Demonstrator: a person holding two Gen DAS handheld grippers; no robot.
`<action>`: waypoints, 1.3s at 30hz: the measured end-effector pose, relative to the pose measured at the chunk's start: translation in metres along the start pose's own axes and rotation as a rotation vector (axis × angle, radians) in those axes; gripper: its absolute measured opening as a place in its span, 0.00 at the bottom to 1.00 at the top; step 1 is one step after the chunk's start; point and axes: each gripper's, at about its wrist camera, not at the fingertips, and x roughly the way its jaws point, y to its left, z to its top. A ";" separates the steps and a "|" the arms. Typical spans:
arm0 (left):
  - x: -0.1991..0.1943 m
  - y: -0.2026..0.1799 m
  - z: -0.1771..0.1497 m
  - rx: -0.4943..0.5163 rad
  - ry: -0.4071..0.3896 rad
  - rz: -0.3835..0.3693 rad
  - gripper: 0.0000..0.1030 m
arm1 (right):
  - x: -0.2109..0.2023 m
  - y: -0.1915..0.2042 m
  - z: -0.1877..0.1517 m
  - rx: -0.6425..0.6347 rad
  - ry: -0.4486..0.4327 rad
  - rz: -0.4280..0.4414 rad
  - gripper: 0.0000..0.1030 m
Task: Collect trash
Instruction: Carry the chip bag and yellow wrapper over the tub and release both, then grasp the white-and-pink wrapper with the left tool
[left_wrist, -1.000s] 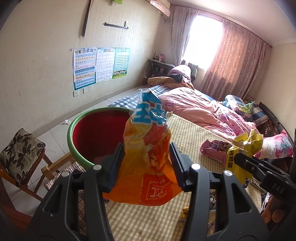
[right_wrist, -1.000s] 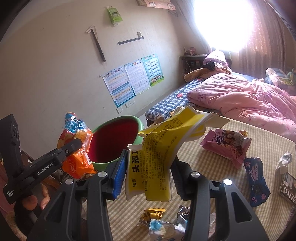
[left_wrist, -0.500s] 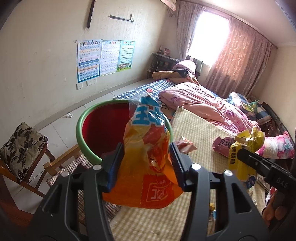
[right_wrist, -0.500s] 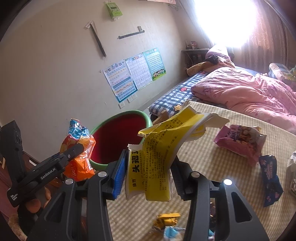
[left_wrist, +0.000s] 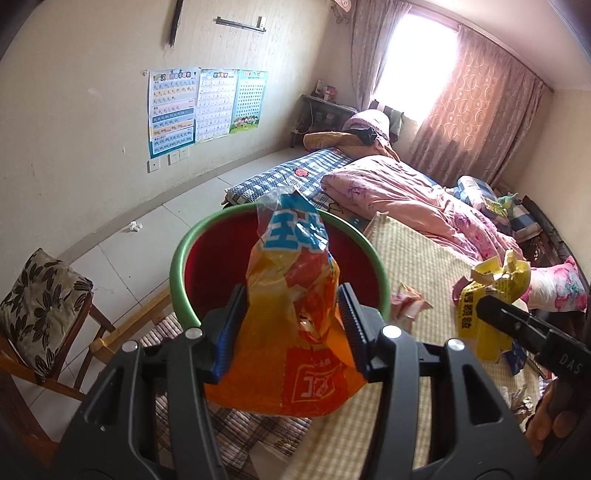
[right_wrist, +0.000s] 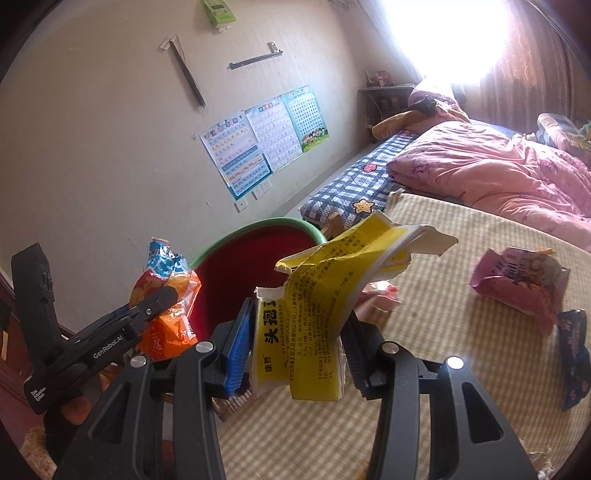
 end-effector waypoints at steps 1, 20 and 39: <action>0.002 0.003 0.001 0.004 0.000 -0.001 0.47 | 0.004 0.003 0.001 0.000 0.003 0.003 0.43; 0.061 0.030 0.022 0.055 0.089 -0.074 0.47 | 0.076 0.028 0.033 0.053 0.068 0.043 0.44; 0.064 0.035 0.022 0.004 0.091 -0.034 0.68 | 0.061 0.017 0.040 0.086 0.031 0.106 0.67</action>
